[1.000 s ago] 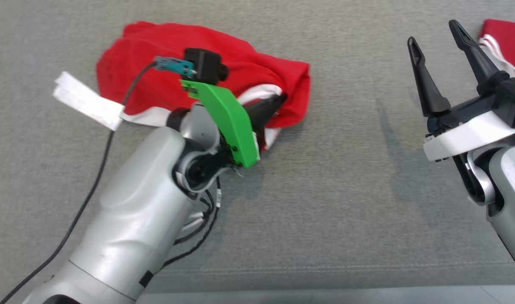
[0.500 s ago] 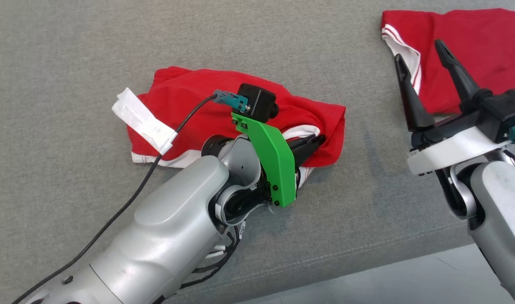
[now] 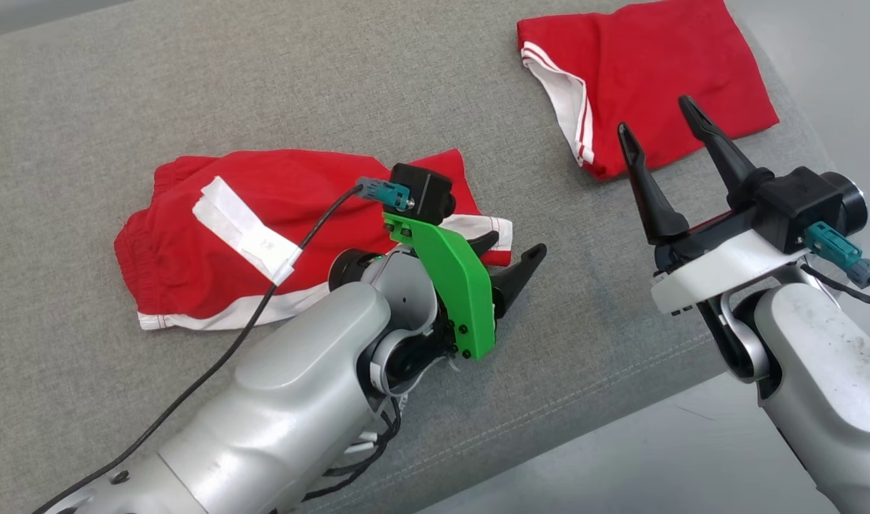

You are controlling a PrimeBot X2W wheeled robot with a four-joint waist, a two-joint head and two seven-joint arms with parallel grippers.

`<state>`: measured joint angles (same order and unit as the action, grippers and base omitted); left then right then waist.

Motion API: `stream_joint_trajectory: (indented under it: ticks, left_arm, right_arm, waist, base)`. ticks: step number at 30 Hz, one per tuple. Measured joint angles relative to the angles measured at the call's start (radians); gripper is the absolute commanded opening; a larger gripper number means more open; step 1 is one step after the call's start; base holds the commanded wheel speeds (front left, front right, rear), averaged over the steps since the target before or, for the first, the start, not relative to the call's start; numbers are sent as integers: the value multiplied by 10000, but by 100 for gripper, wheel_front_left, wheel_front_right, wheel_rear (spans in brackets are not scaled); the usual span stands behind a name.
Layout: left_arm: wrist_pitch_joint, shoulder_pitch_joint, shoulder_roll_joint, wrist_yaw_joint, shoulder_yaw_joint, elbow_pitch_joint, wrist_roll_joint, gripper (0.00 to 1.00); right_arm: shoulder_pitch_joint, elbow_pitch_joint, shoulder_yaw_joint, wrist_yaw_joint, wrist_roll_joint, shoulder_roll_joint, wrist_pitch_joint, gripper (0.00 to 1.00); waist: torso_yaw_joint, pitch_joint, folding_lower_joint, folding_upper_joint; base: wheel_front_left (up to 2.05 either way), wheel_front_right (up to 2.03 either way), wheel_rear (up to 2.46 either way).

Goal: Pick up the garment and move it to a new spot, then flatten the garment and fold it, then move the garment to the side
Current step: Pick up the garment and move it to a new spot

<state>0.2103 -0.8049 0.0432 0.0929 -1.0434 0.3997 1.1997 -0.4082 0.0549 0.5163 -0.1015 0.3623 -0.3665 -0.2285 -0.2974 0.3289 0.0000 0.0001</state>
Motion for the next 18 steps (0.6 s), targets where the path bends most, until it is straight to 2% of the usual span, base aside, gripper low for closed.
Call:
stream_joint_trajectory:
  ticks: [7,10,14,18]
  left_arm:
    - [-489,0,0,-92,-558,-894,330,100]
    - [-1152,-13,4,-105,-577,-980,-6,100]
    - [-1831,-160,6,-92,-512,-671,-1129,100]
    - [-2318,-96,309,-10,-247,-422,-1216,100]
  right_arm:
    - [232,261,-144,-2,31,-236,-10,100]
    - [774,468,-151,-2,171,-322,-10,100]
    - [1321,669,-190,-4,261,-520,-2,100]
    - [1711,782,-128,4,276,-780,125,100]
  waist:
    - [135,-343,0,0]
    - [544,-554,0,0]
    - [1018,-802,0,0]
    - [1541,-1033,0,0]
  base:
    - [0,0,0]
    - [0,0,0]
    - [0,0,0]
    - [0,0,0]
